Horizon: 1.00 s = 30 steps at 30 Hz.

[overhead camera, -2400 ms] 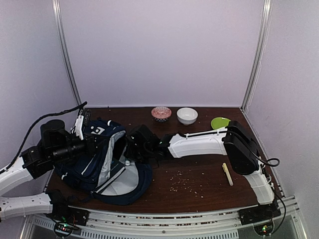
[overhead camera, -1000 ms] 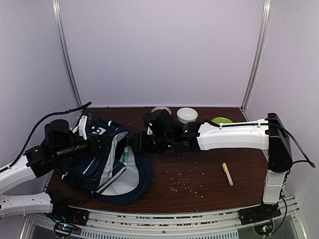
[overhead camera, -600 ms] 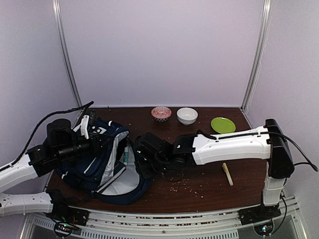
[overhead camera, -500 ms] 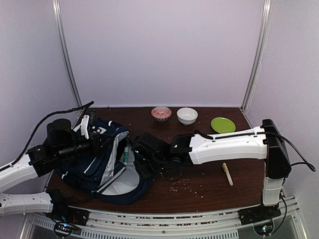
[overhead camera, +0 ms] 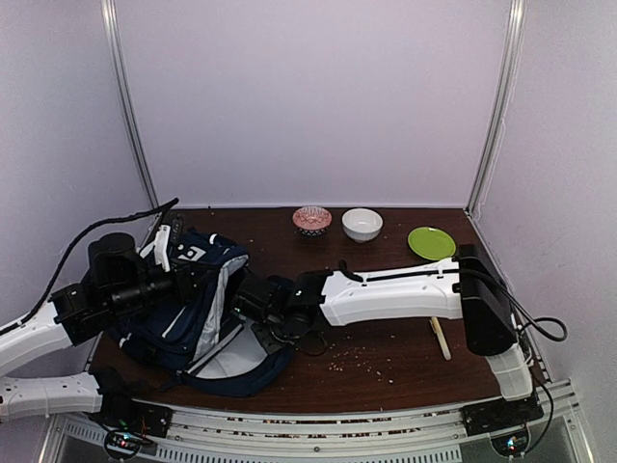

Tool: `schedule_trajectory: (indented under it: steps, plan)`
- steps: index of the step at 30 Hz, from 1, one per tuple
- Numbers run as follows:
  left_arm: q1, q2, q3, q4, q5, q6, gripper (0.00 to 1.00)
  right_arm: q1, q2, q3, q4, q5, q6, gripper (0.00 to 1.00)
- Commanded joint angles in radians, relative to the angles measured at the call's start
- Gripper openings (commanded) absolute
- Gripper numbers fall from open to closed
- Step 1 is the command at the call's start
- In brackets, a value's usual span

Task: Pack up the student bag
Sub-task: Adjust the student bag at the center of the board.

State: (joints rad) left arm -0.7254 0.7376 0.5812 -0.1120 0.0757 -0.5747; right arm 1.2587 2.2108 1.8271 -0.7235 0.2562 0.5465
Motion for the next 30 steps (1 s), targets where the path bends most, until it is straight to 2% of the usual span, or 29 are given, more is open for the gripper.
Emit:
schedule_trajectory:
  steps: [1,5,8,15,20,23,30]
  plan:
    - [0.012,-0.028,-0.005,0.075,-0.027,0.004,0.0,-0.01,-0.031,-0.04,-0.051,0.142,0.004,0.36]
    - [0.011,-0.034,-0.008,0.065,-0.028,0.006,0.0,-0.03,-0.126,-0.121,0.008,0.161,0.029,0.12]
    - [0.012,-0.026,0.002,0.062,-0.016,0.013,0.0,-0.058,-0.214,-0.172,0.054,0.163,0.061,0.02]
    - [0.012,0.062,0.084,0.043,0.077,0.101,0.0,-0.177,-0.448,-0.394,0.337,-0.013,0.2,0.02]
    - [0.012,0.195,0.155,0.1,0.069,0.16,0.0,-0.247,-0.467,-0.401,0.365,-0.054,0.214,0.02]
    - [0.012,0.288,0.162,0.156,0.13,0.127,0.0,-0.261,-0.449,-0.429,0.353,-0.07,0.214,0.06]
    - [0.009,0.339,0.071,0.319,0.166,0.033,0.0,-0.254,-0.491,-0.535,0.318,-0.125,0.193,0.47]
